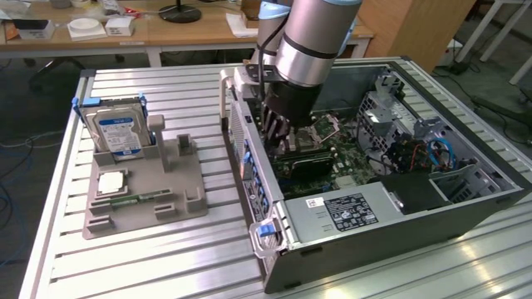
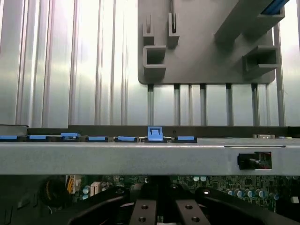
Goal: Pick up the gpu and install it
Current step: 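Press down on the gpu until it lock into place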
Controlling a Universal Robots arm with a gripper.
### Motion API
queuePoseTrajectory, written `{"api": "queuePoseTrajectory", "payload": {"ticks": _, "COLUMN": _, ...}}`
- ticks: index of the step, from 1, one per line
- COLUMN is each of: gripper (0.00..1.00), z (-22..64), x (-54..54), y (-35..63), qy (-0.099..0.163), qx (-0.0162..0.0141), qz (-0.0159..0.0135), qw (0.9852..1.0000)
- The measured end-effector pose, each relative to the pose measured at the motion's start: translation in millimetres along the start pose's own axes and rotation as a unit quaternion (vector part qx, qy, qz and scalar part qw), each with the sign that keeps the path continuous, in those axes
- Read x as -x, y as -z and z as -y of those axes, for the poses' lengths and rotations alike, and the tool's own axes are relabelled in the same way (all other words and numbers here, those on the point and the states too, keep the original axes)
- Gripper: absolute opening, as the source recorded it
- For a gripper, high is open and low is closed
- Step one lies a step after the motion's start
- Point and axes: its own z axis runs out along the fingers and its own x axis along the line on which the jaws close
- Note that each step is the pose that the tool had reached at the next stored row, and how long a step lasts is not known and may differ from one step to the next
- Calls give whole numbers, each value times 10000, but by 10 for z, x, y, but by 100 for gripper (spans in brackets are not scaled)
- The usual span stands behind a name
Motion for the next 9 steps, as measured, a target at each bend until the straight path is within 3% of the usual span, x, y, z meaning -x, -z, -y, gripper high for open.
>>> {"api": "queuePoseTrajectory", "payload": {"ticks": 9, "gripper": 10, "z": 37, "x": 0, "y": -7, "qy": -4, "qx": 3, "qz": -6, "qw": 10000}}
